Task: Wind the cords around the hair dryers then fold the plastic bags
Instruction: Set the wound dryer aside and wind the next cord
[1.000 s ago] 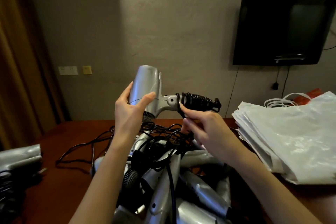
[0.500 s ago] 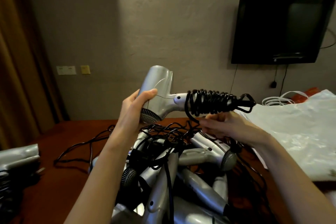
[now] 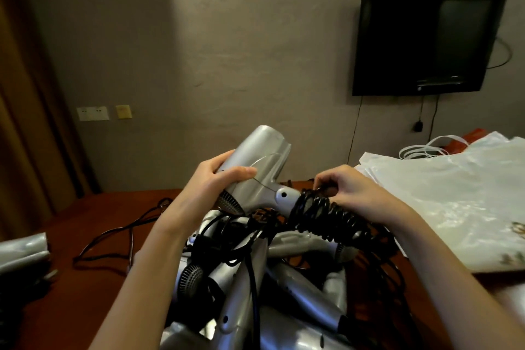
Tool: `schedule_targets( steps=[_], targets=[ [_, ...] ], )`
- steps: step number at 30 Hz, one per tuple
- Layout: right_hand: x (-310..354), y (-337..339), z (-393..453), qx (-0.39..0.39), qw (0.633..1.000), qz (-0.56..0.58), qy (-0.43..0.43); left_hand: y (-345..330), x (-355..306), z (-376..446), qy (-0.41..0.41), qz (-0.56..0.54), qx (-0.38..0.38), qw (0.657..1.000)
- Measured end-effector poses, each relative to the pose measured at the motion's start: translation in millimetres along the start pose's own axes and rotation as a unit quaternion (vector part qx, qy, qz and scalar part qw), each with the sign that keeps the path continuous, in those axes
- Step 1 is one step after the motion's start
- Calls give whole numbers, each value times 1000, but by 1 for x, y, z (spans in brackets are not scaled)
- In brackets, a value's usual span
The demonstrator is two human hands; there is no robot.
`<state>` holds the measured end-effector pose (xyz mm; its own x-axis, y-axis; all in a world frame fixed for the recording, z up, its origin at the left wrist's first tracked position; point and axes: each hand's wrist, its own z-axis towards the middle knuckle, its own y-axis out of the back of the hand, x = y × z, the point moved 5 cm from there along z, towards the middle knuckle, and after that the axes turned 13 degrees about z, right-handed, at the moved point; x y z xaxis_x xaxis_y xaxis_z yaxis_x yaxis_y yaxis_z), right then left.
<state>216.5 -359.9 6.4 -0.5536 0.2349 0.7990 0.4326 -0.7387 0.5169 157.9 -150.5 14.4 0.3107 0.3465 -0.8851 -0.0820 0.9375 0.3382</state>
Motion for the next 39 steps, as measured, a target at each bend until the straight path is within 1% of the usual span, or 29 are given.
schedule_targets(
  steps=[3, 9, 10, 11, 13, 15, 17, 19, 24, 26, 31, 34, 35, 37, 39],
  targets=[
    [-1, 0, 3, 5, 997, 74, -3, 1, -3, 1, -16, 1, -15, 1000],
    [11, -7, 3, -8, 993, 114, -43, 6, -5, 0, -29, 6, -21, 999],
    [12, -8, 3, -11, 993, 104, -49, 5, -5, 0, -31, 16, -25, 999],
    [13, -9, 3, -17, 997, 65, -46, 3, -4, 1, -32, 34, -30, 998],
    [18, -12, 4, -47, 997, -63, -5, 0, -2, 2, -36, 72, -43, 996],
    [28, -14, 2, -105, 982, -151, 41, -1, -2, 4, -37, 87, -62, 994],
    [43, -15, -4, -158, 963, -202, 77, 1, -4, 3, -39, 89, -84, 992],
    [52, -17, -8, -173, 957, -215, 90, 5, -9, 1, -53, 97, -107, 988],
    [61, -25, -12, -161, 965, -182, 100, 16, -12, -3, -62, 92, -178, 978],
    [64, -26, -12, -169, 966, -162, 109, 18, -10, -2, -62, 72, -196, 976],
    [68, -35, -13, -236, 956, -94, 144, 24, -4, -1, -37, 46, -230, 971],
    [62, -44, -10, -239, 960, -29, 145, 30, 2, -1, -17, 24, -245, 969],
    [60, -45, -8, -236, 962, 18, 138, 31, 3, -1, -10, 18, -246, 969],
    [54, -51, -5, -224, 953, 167, 116, 35, 6, -2, 2, 3, -249, 969],
    [51, -57, -4, -219, 913, 331, 96, 39, 7, -2, 12, -7, -256, 966]
  ],
)
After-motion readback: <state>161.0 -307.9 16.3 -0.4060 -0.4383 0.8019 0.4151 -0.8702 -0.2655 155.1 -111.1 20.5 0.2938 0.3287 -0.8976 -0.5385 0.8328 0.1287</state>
